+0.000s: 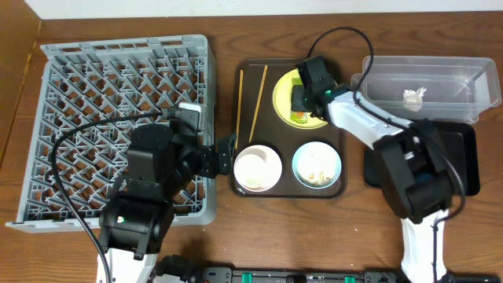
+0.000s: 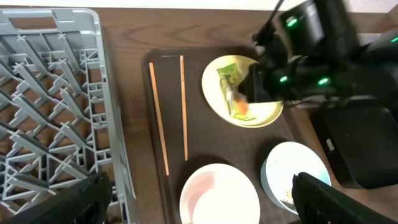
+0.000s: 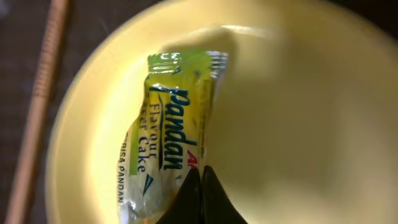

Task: Sort waste into correct bins and load items into the dishwasher
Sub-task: 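Carry the wrapper to the clear bin and release it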

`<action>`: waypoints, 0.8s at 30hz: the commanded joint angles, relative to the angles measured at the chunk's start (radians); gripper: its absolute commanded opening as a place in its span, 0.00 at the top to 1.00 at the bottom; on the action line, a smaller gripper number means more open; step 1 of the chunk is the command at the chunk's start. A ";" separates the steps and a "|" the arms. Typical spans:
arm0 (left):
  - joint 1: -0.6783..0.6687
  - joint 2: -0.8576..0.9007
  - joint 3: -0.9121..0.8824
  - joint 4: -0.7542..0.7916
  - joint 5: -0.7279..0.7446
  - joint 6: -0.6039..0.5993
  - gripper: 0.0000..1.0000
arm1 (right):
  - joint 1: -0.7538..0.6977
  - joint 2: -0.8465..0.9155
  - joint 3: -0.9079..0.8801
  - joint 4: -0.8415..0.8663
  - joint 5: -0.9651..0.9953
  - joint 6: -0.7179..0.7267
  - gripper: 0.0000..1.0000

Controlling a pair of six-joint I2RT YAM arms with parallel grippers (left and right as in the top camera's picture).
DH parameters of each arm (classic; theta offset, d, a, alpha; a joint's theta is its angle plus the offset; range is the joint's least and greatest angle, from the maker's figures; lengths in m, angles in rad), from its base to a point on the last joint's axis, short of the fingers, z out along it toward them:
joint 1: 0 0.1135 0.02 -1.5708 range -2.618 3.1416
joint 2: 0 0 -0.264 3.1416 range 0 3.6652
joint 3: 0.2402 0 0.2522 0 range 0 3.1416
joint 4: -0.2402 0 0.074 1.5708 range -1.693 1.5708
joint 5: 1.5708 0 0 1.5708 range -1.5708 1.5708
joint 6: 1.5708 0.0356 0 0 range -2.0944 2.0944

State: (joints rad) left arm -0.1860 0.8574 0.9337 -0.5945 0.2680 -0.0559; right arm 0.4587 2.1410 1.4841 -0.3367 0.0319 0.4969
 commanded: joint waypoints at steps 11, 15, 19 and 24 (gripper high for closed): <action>-0.001 -0.002 0.021 0.003 0.016 -0.009 0.07 | -0.293 -0.411 0.005 -0.377 0.232 0.262 0.99; -0.001 -0.002 0.021 0.003 0.016 -0.009 0.07 | -0.366 -0.356 0.004 -0.407 0.259 0.378 0.99; -0.001 -0.002 0.021 0.003 0.016 -0.009 0.07 | -0.401 -0.307 0.004 -0.340 0.212 0.362 0.61; -0.001 -0.002 0.021 0.003 0.016 -0.009 0.07 | -0.396 -0.360 0.009 -0.280 0.043 0.146 0.43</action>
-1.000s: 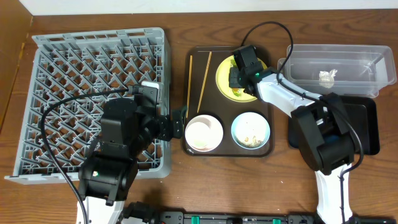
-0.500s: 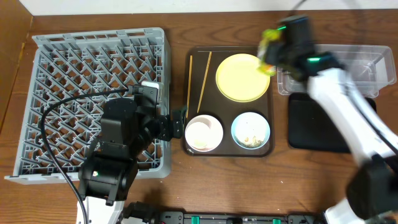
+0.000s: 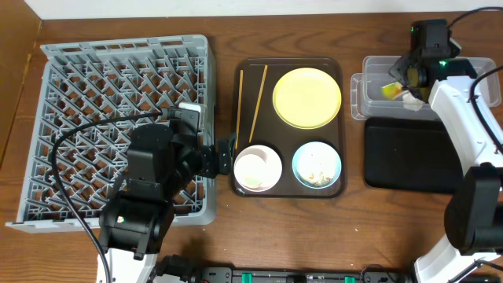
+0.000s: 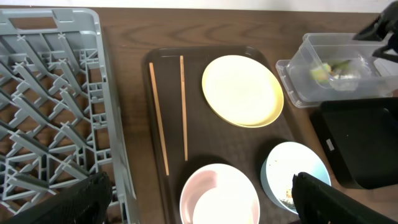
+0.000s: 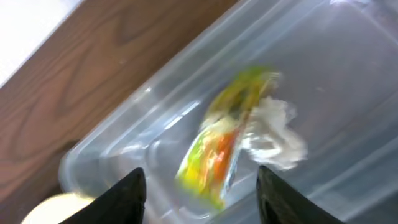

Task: Sort waste into correct bins and load items into the dishwasher
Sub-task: 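Carry the wrapper to the clear bin and release it, then grasp the rim of the light-blue bowl with the right gripper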

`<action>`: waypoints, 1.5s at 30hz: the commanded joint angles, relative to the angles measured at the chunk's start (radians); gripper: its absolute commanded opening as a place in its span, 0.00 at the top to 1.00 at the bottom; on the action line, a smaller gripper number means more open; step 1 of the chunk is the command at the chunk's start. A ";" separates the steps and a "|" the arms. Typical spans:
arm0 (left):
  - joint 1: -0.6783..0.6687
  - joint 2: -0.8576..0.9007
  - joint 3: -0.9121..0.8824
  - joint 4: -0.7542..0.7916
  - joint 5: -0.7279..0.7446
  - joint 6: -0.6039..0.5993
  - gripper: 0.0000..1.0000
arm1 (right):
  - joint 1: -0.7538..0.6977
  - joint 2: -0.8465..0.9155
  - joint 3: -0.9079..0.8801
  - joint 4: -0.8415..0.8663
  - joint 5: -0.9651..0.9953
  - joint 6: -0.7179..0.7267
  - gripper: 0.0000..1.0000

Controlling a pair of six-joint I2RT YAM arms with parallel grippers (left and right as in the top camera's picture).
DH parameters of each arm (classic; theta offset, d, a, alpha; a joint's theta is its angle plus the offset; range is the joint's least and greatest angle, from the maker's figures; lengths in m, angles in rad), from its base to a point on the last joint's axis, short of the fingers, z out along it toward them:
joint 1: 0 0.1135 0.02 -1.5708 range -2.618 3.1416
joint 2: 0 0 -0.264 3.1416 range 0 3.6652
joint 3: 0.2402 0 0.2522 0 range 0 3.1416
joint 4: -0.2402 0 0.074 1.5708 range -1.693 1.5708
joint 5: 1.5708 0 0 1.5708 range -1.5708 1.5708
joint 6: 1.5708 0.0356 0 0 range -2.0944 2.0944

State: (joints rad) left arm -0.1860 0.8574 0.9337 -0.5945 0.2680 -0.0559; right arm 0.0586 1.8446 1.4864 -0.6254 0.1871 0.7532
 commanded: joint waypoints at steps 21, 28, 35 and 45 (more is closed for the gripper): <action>-0.001 -0.002 0.021 0.003 0.016 -0.009 0.07 | 0.602 -0.032 -0.124 -0.300 -0.203 -0.380 0.53; -0.001 -0.003 0.021 0.003 0.016 -0.009 0.07 | 0.671 0.120 -0.129 -0.247 -0.091 -0.349 0.56; -0.001 -0.003 0.021 0.003 0.016 -0.009 0.07 | 0.644 0.160 -0.129 -0.245 -0.079 -0.312 0.99; -0.001 -0.002 0.021 0.003 0.016 -0.009 0.07 | 0.583 0.027 -0.108 -0.241 -0.190 -0.291 0.99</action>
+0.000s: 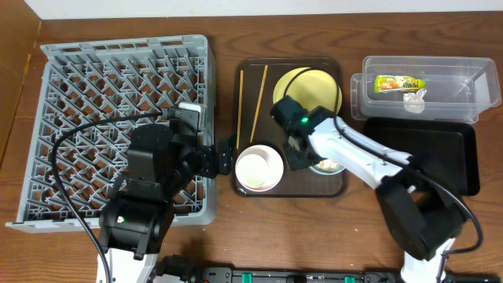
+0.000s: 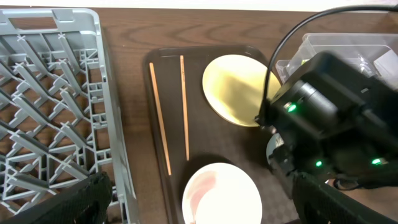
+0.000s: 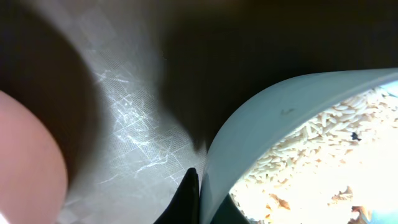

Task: Sort waste into correct bins and load items into the dishwasher
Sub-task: 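Grasp the rim of the light-blue bowl with the right gripper, then tip the blue bowl over the black tray to dump the rice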

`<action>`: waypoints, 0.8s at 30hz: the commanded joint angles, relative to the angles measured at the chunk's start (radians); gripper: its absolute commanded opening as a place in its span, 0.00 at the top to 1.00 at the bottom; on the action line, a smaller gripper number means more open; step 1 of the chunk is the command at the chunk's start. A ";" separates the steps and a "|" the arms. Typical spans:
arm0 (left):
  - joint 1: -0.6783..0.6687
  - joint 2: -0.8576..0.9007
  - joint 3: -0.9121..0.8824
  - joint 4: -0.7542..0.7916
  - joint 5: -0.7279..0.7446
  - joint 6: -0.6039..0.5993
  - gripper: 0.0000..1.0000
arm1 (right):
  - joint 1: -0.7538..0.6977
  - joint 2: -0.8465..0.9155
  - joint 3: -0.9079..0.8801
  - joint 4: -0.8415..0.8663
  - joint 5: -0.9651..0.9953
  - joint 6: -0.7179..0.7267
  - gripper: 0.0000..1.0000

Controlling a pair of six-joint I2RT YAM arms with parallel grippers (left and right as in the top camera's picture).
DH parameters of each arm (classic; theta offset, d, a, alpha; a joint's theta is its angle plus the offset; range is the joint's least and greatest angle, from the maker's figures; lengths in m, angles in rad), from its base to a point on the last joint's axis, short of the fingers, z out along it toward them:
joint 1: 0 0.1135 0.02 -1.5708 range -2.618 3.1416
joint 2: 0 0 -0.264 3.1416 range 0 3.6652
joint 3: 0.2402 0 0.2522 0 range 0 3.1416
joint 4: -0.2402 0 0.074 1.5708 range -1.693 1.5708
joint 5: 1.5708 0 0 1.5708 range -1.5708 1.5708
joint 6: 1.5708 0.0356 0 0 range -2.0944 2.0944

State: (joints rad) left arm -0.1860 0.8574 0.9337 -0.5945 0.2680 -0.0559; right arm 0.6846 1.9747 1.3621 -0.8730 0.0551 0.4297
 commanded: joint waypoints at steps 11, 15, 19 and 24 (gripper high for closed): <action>-0.001 -0.002 0.021 0.003 0.016 -0.009 0.07 | -0.372 -0.332 0.015 -0.027 -0.457 0.019 0.99; -0.001 -0.003 0.021 0.003 0.016 -0.009 0.07 | -0.515 -0.333 -0.017 -0.036 -0.619 -0.026 0.99; -0.001 -0.002 0.021 0.003 0.016 -0.009 0.07 | -0.715 -0.332 -0.185 0.066 -0.918 -0.125 0.99; -0.001 -0.003 0.021 0.003 0.016 -0.009 0.07 | -0.909 -0.332 -0.381 0.297 -1.277 -0.341 0.99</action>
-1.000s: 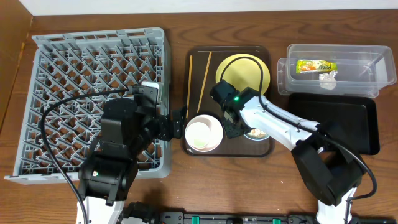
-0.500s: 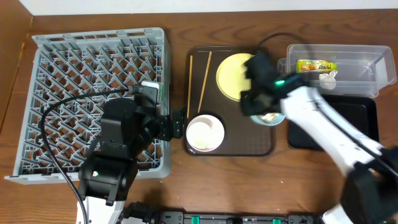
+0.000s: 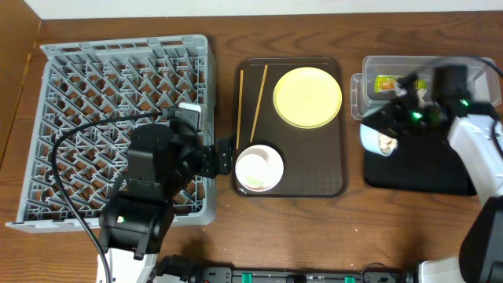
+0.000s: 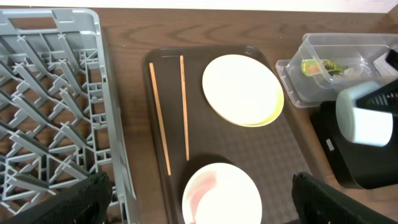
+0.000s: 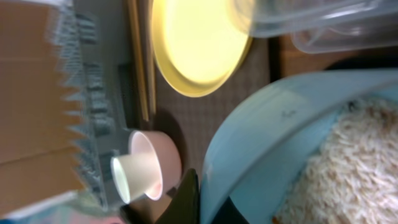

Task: Sort waste into correct bins and load items into the dishwasher
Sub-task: 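Tip the blue bowl over the black tray to dump the rice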

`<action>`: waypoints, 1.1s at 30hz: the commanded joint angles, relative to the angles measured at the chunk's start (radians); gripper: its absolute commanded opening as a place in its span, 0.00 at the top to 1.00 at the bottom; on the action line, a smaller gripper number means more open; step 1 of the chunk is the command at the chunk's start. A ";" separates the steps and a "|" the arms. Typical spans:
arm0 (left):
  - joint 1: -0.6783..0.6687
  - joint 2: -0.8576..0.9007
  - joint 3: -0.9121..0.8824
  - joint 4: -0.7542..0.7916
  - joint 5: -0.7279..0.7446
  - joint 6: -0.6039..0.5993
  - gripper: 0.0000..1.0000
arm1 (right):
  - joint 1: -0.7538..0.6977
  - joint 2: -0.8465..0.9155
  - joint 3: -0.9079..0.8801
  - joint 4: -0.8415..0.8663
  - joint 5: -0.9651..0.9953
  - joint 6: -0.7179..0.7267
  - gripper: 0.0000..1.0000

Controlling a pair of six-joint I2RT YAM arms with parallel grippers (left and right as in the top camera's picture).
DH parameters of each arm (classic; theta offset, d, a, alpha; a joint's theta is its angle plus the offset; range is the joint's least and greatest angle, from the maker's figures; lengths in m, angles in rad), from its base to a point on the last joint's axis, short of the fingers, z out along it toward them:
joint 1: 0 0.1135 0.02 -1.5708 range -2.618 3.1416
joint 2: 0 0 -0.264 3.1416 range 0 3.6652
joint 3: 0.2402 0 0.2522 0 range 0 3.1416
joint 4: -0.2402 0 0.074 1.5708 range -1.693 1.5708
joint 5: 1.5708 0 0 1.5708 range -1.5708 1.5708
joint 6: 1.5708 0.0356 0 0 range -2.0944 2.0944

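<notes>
My right gripper (image 3: 393,126) is shut on the rim of the blue bowl (image 3: 377,137). It holds the bowl tilted over the left edge of the black bin (image 3: 428,161), off the brown tray (image 3: 314,173). Rice fills the bowl (image 5: 323,168) right by the gripper (image 5: 193,199). On the tray lie a yellow plate (image 3: 307,97), two chopsticks (image 3: 251,102) and a pink bowl (image 3: 257,169) with a white cup in it. My left gripper (image 4: 199,202) stands open above the pink bowl (image 4: 221,196), beside the rack.
The grey dish rack (image 3: 118,118) fills the left side. A clear bin (image 3: 440,75) at the back right holds a green-yellow wrapper (image 3: 387,82) and a crumpled tissue. The left arm's cable lies over the rack.
The right gripper was shut on the blue bowl's rim on the tray. Now it holds the bowl tilted at the black bin's left edge. The left arm has not moved.
The right gripper was shut on the wrapper on the yellow plate. Then it was open over the clear bin with the wrapper in it. Later it was shut on the blue bowl on the tray, and now the bowl is at the black bin.
</notes>
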State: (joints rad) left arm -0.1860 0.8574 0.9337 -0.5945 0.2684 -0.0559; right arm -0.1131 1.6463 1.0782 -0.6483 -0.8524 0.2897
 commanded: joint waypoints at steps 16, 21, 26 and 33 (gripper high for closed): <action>-0.001 -0.003 0.021 0.003 0.016 -0.009 0.07 | -0.418 -0.003 -0.302 0.336 -0.707 -0.250 0.99; -0.001 -0.002 0.021 0.003 0.016 -0.009 0.07 | -0.419 -0.003 -0.302 0.346 -0.586 -0.224 0.99; -0.001 -0.003 0.021 0.003 0.016 -0.009 0.07 | -0.402 -0.004 -0.301 0.394 -0.660 -0.168 0.99; -0.001 -0.003 0.021 0.003 0.016 -0.009 0.07 | -0.404 -0.003 -0.301 0.466 -0.579 0.044 0.99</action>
State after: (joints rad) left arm -0.1860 0.8574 0.9337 -0.5945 0.2684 -0.0559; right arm -0.5194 1.6466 0.7765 -0.1925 -1.4738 0.1791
